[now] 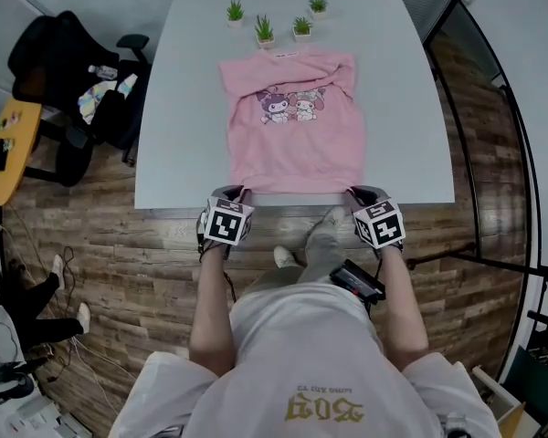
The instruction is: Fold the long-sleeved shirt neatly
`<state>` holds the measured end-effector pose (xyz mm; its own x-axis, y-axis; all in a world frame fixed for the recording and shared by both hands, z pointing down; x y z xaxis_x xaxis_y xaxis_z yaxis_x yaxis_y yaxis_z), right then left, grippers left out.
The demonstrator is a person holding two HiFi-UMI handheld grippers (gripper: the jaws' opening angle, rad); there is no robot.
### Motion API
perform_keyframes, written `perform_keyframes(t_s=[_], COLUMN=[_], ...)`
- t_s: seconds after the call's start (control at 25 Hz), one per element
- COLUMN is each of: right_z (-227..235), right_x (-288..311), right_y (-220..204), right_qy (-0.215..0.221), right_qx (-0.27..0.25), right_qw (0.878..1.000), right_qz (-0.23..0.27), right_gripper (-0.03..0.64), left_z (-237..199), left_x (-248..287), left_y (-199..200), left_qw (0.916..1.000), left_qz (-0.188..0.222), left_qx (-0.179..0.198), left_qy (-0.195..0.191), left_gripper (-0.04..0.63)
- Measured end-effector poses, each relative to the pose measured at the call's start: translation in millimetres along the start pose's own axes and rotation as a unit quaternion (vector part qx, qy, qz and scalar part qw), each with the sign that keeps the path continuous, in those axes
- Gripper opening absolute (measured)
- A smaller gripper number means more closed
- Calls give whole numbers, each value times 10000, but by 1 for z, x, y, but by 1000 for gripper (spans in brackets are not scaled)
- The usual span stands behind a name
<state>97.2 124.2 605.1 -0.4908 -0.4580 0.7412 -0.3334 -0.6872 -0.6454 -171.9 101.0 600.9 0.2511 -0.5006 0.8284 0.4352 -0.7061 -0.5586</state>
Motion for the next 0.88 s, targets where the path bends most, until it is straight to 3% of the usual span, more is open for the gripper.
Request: perform_keyframes(t_s=[0.28,0.6,0.88], right_z=[5,2,-5], right_x=[-36,-68,-87], right_y=[19,38,46], right_qy=[57,38,153], right_qx=[528,580,560], right_qw=[9975,9949,9943], right_qz=[459,828,890], right_gripper=[37,37,37], left_z=[6,13,12], left_x=[-28,-59,-77], left_y=[19,35,43], left_qw=[9995,9979,9957], left_qz=[247,524,675], left_qx=[57,209,12], left_qy=[-176,-333,-629], left_gripper=[43,43,43])
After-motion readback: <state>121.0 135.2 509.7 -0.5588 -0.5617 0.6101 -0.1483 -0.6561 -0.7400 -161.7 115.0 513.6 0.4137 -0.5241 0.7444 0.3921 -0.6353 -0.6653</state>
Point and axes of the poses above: the fingertips, and each gripper's own axes: x forward along the fingers, z to its right, y out of its top, the point moved 2 cm from there along -x, backward along the fingers, and after that the axes turned 5 degrees about y, right-handed, at the moved point
